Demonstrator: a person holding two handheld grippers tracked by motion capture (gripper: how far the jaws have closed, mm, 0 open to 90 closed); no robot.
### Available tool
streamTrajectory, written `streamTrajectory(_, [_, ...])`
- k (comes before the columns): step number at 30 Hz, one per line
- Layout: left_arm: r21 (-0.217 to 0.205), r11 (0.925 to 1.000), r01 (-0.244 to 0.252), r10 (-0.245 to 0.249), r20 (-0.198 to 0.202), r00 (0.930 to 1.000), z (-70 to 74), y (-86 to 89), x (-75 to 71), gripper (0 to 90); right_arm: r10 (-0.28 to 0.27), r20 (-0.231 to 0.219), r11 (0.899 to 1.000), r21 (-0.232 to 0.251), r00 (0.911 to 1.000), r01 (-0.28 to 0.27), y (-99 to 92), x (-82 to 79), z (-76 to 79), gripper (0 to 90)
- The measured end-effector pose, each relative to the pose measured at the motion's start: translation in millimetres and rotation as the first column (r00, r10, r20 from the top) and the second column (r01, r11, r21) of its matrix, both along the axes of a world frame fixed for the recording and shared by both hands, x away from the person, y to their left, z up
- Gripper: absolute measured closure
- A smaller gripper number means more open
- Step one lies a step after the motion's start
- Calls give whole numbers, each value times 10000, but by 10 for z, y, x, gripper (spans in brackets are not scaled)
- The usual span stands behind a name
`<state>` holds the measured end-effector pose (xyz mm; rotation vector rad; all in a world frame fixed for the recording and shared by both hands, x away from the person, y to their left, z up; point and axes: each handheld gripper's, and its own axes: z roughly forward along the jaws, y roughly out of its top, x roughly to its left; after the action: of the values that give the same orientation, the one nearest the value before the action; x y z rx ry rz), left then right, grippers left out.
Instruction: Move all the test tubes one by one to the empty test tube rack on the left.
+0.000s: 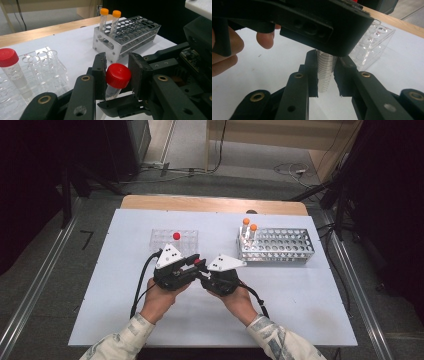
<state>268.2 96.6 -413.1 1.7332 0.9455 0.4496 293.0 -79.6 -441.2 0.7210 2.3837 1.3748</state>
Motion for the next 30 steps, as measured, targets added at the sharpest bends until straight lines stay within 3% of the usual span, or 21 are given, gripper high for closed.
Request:
streamTrajectory(6, [-12, 10000, -31, 31, -2, 10000, 3, 11, 3, 694, 5, -20, 10000, 8, 10000, -5, 1, 0, -2, 703])
streamTrajectory(14, [-214, 9991, -376, 376, -11, 9993, 43, 134, 29, 695, -4, -344, 10000, -96, 9994, 1, -35, 48, 4, 389])
streamTrajectory(20, [-485, 9935, -1032, 1035, 35, 9946, 120, 337, 67, 695, -369, -488, 9993, -123, 9981, 364, -184, 120, 28, 316])
streamTrajectory(26, [-892, 9779, -1893, 1923, 265, 9810, 256, 604, 140, 695, -813, -476, 9967, -106, 9956, 809, -397, 171, 56, 314])
streamTrajectory(30, [-839, 9680, -2365, 2396, 288, 9704, 328, 715, 245, 696, -1147, -544, 9934, 26, 9919, 1150, -541, 212, 69, 316])
